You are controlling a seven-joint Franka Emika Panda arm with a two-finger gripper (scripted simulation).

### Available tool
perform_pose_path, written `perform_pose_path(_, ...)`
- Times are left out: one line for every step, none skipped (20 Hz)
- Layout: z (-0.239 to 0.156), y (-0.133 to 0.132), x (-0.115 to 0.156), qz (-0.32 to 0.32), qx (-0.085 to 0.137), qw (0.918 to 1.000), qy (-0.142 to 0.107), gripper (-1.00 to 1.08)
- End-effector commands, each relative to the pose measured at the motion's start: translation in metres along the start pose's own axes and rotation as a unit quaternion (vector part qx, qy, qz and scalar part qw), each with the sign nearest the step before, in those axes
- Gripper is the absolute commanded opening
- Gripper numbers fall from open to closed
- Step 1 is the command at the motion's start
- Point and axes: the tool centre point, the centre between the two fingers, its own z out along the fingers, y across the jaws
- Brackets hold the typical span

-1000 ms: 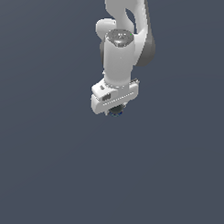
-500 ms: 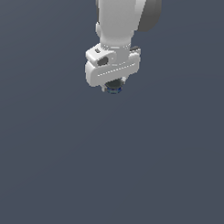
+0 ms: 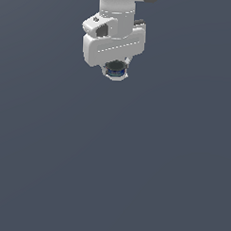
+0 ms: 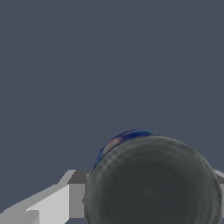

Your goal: Pick up the object and move it to a goal position.

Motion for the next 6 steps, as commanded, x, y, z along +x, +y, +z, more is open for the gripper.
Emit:
perform_pose_path(-0.0095,-0.0005,-0.0032,0.000,0.000,1.0000,0.000,-1.00)
perform_pose_path(-0.0119,-0.0005,-0.0039,0.000,0.000,1.0000,0.000,-1.00)
perform_pose_path(-0.0137,-0.0006,-0.0044,0.000,0.000,1.0000,0.000,-1.00)
perform_pose_path(-0.0150,-0.0006,-0.0047,0.000,0.000,1.0000,0.000,-1.00)
perform_pose_path(-0.0158,-0.0006,-0.0050,0.000,0.000,1.0000,0.000,-1.00)
perform_pose_path(-0.0161,-0.0006,-0.0050,0.000,0.000,1.0000,0.000,-1.00)
